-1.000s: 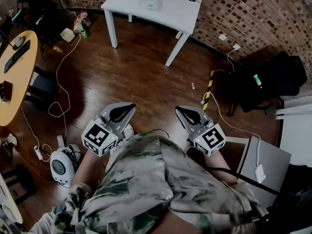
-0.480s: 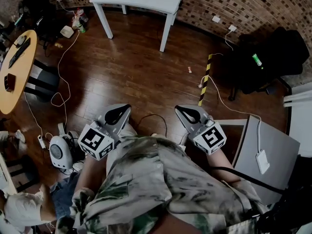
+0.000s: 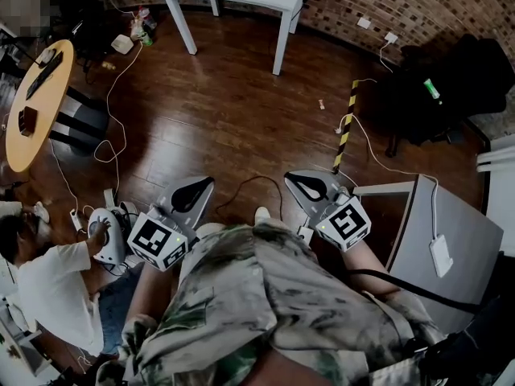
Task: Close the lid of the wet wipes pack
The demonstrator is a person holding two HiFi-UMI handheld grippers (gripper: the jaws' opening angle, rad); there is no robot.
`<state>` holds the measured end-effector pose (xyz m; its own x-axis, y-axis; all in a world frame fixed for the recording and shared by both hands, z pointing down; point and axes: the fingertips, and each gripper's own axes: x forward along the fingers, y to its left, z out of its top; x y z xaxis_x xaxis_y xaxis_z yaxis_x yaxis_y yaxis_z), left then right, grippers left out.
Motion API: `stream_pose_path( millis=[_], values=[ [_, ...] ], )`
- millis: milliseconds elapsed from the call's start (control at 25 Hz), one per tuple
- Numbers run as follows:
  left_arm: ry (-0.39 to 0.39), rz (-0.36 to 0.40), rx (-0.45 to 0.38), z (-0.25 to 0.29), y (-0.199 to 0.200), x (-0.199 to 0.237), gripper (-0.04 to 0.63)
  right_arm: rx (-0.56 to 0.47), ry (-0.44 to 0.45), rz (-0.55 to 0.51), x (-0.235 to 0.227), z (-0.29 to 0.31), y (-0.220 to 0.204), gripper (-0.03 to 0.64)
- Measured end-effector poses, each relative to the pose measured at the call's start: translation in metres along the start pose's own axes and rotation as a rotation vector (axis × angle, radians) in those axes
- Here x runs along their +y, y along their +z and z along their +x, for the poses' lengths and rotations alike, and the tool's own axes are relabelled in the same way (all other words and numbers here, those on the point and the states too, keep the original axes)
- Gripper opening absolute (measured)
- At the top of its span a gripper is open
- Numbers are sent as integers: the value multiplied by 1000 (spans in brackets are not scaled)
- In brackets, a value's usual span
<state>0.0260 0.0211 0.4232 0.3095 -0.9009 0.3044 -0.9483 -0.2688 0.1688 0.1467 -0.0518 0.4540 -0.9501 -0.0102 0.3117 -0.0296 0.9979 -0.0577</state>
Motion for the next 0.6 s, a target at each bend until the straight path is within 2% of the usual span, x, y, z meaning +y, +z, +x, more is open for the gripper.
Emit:
stream_pose_path(
  millis=[280, 480, 600],
  values=[
    [-26, -22, -18, -66, -16, -8, 2, 15, -5, -39, 61, 21, 14, 3],
    [-70, -7, -26, -121, -34, -9, 2, 28, -33, -24, 117, 42, 21, 3],
    [-73, -18, -28, -150, -39, -17, 2, 1, -24, -17, 151, 47, 29, 3]
  ],
)
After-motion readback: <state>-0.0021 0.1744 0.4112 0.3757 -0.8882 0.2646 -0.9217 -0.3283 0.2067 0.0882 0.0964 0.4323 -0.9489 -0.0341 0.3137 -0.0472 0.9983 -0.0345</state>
